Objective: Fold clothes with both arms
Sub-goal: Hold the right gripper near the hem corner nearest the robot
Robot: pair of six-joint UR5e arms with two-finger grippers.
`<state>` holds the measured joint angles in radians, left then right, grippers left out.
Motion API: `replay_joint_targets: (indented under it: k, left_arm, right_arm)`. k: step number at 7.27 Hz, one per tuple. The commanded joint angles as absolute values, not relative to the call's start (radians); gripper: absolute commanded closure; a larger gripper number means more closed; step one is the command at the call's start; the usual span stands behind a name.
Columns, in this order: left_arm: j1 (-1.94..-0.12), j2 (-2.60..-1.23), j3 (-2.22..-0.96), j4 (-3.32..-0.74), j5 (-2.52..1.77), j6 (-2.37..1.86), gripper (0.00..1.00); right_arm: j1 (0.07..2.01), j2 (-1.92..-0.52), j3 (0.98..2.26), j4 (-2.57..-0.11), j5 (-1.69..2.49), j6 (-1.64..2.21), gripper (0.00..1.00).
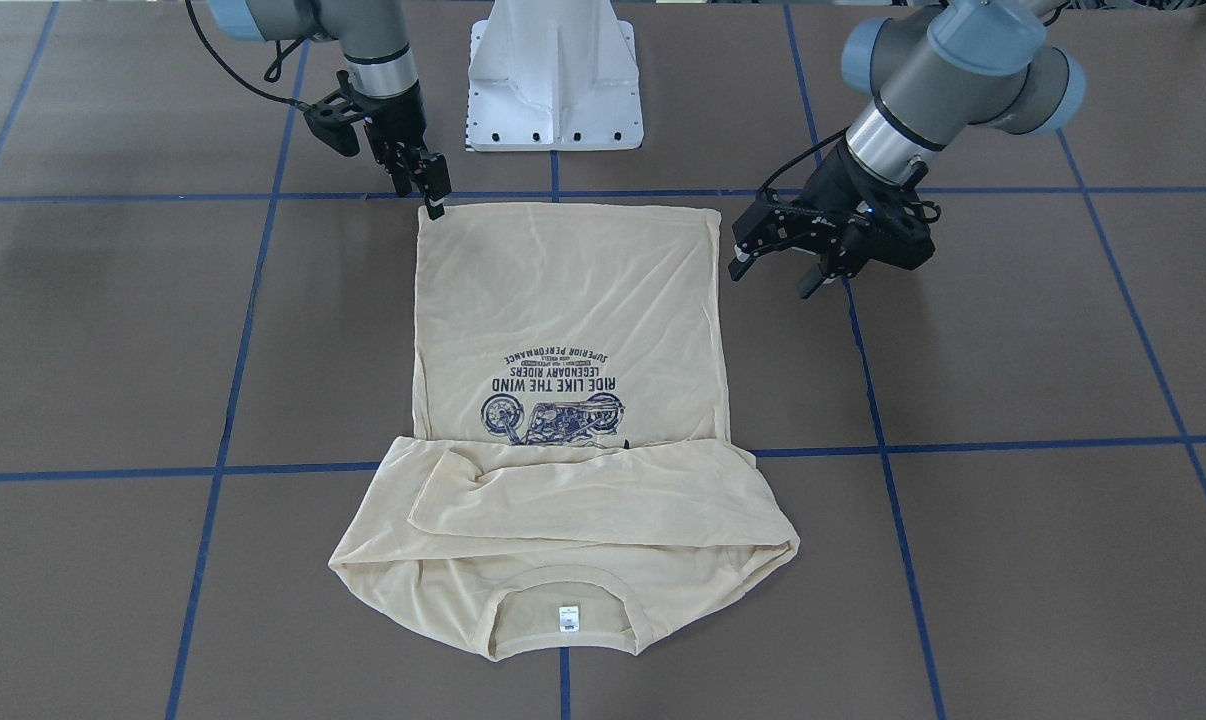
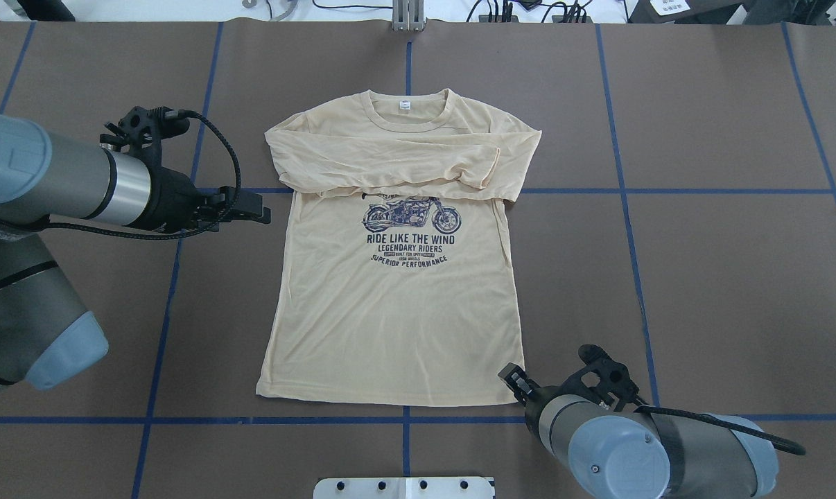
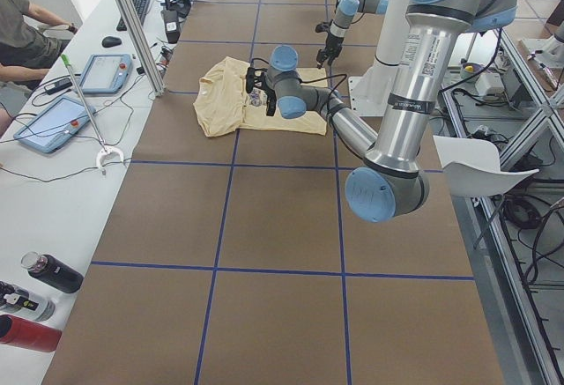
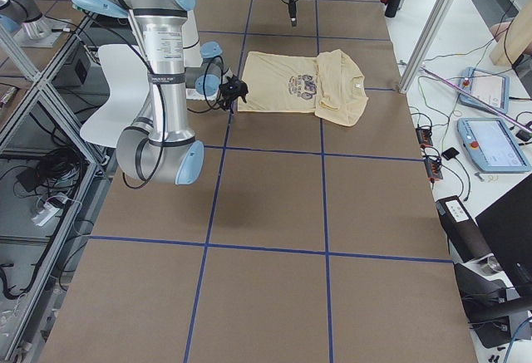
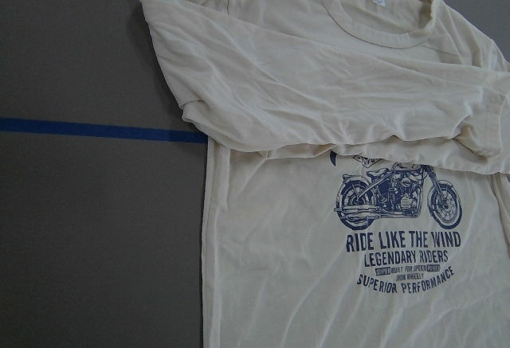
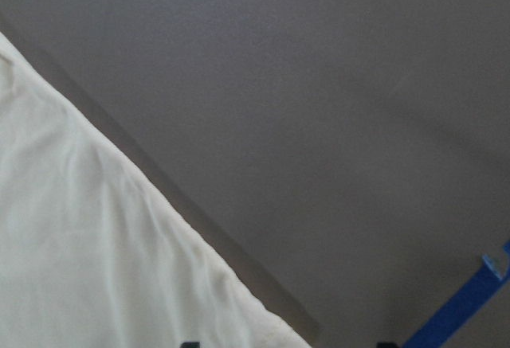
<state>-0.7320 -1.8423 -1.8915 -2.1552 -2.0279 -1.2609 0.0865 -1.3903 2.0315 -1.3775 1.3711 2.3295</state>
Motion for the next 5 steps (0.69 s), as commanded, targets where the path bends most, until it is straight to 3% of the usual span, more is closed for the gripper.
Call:
replay_joint_targets:
  k: [1,3,5]
  left_arm:
    - [-0.732,-1.842,-1.891,-2.155,-2.028,-1.261,0.0]
    - [-0.732,-1.842,-1.891,-2.155,-2.028,-1.261,0.0]
    - [-0.733,-1.842,-1.891,-2.155,-2.028,-1.261,0.0]
  right_arm:
    - [0.087,-1.39,2.026,-1.378,1.37,2.327,0.21]
    - [0.089,-1.375,2.023,-1.378,1.37,2.327,0.31]
    - [0.09,-1.37,2.014,-1.378,1.37,2.327,0.3]
